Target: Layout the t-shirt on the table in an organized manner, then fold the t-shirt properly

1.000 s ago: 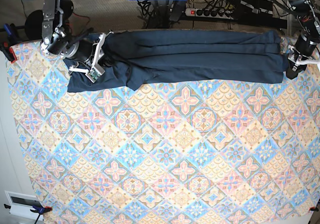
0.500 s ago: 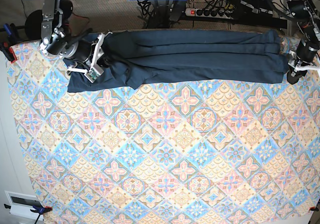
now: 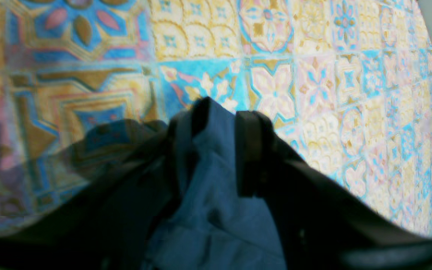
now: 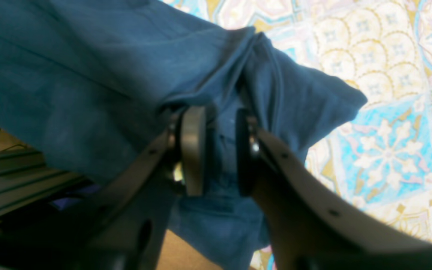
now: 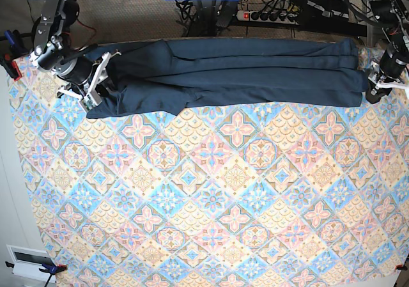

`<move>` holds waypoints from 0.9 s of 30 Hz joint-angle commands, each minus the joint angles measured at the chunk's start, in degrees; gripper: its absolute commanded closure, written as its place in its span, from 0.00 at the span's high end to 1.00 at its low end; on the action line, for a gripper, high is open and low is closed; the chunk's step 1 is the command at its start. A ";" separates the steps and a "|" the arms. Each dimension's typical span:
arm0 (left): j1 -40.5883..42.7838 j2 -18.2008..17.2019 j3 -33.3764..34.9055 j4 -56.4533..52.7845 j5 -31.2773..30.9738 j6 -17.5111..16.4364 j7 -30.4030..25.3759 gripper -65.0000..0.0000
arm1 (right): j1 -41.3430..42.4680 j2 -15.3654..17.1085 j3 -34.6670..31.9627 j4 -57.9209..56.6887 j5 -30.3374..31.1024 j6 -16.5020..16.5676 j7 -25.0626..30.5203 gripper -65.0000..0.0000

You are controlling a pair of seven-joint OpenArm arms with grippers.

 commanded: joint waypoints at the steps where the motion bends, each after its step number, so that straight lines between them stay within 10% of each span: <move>1: -0.10 -1.44 -0.50 0.99 -0.67 -0.44 -0.94 0.30 | 0.18 0.72 0.41 1.32 0.75 0.10 1.04 0.22; 12: -0.19 -1.18 -0.42 1.08 -1.02 -0.44 -0.94 0.30 | 5.28 0.45 -4.25 0.97 11.39 0.10 1.21 0.07; 27: -0.19 -1.18 -0.42 1.08 -1.02 -0.44 -1.21 0.30 | 10.82 -1.66 -14.71 -4.21 -6.72 0.10 1.39 0.04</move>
